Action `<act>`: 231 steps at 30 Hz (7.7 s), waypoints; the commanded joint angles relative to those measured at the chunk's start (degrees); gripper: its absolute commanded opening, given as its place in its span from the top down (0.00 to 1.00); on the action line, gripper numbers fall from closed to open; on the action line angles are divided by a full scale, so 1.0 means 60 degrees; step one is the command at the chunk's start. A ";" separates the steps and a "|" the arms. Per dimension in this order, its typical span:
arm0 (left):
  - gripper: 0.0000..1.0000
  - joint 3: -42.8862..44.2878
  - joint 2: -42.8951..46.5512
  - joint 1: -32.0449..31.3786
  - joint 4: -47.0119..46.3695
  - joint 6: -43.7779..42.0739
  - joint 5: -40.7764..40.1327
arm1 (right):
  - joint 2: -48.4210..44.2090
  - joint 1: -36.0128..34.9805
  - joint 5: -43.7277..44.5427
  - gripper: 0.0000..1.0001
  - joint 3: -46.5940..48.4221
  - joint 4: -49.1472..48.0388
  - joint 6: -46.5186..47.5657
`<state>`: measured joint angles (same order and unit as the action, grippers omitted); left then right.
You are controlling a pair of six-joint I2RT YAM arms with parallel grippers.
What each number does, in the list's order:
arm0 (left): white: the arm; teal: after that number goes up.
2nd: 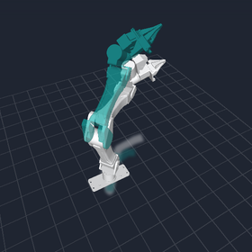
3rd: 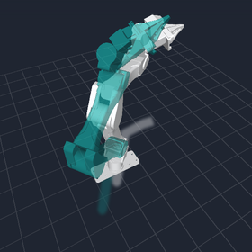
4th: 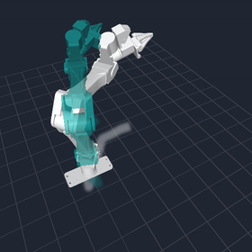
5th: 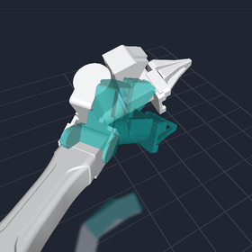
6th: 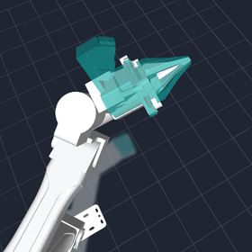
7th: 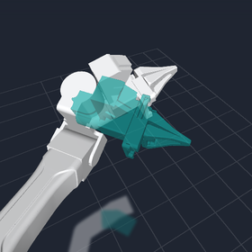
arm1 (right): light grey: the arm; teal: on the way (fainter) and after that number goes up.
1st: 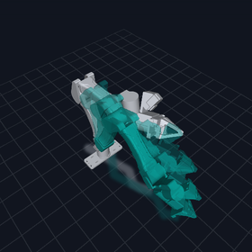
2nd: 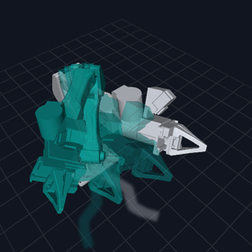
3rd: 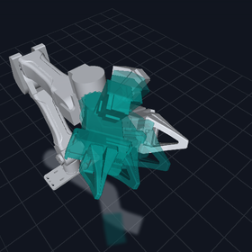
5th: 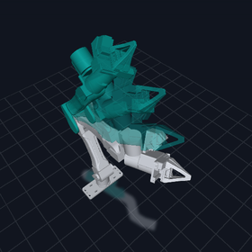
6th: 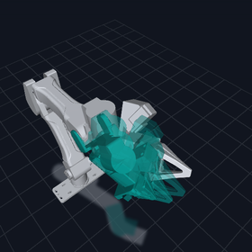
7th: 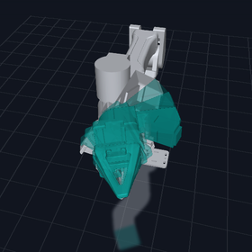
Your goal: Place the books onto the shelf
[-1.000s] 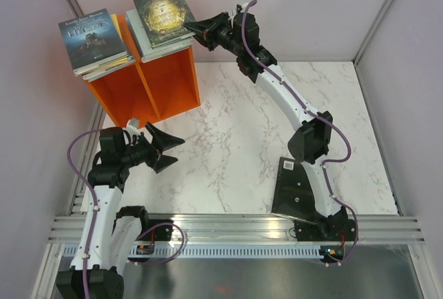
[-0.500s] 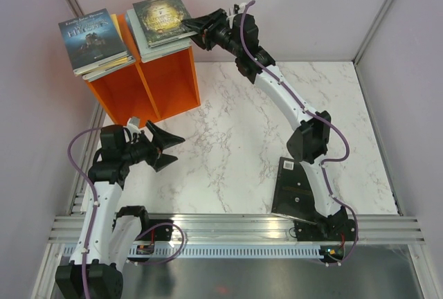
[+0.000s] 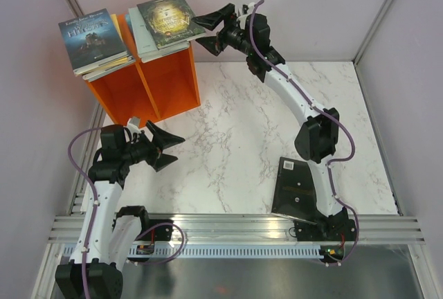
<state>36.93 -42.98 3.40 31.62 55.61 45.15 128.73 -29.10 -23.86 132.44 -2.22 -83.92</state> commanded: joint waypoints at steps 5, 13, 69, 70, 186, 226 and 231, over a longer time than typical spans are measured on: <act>0.05 0.0203 -0.0029 -0.0010 -0.0157 -0.0216 0.0078 | -0.0595 0.0324 -0.0257 0.13 -0.0072 -0.0084 0.0246; 0.05 0.0188 -0.0131 -0.0024 -0.0142 -0.0231 -0.0009 | -0.0815 0.0339 0.0021 0.32 -0.0086 -0.0172 0.0364; 0.06 0.1081 -0.1475 -0.1600 -0.0069 -0.0890 -0.0711 | -0.5498 0.4424 0.1012 0.02 -0.4919 0.6943 0.5645; 0.06 0.1154 -0.1696 -0.2070 -0.0084 -0.0905 -0.1293 | -0.5676 0.4426 0.1655 0.02 -0.5268 0.7657 0.6449; 0.40 0.0978 -0.4232 -0.5855 -0.7323 0.3887 -0.2208 | -1.0644 0.1423 -0.1093 1.00 -1.2773 0.0591 0.0965; 0.13 0.0188 0.0908 -0.4434 -0.0041 0.0677 -0.3437 | -0.0728 -0.0554 -0.0756 1.00 0.2535 -0.0011 0.0042; 0.14 0.0290 0.1084 -0.4434 0.0252 0.0604 -0.3584 | -0.0551 -0.0818 -0.0273 1.00 0.2258 -0.0202 0.0114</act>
<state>36.01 -37.45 -23.38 31.33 62.00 25.32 129.01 -33.82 -28.27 141.84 9.08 -81.41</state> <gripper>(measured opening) 0.867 0.230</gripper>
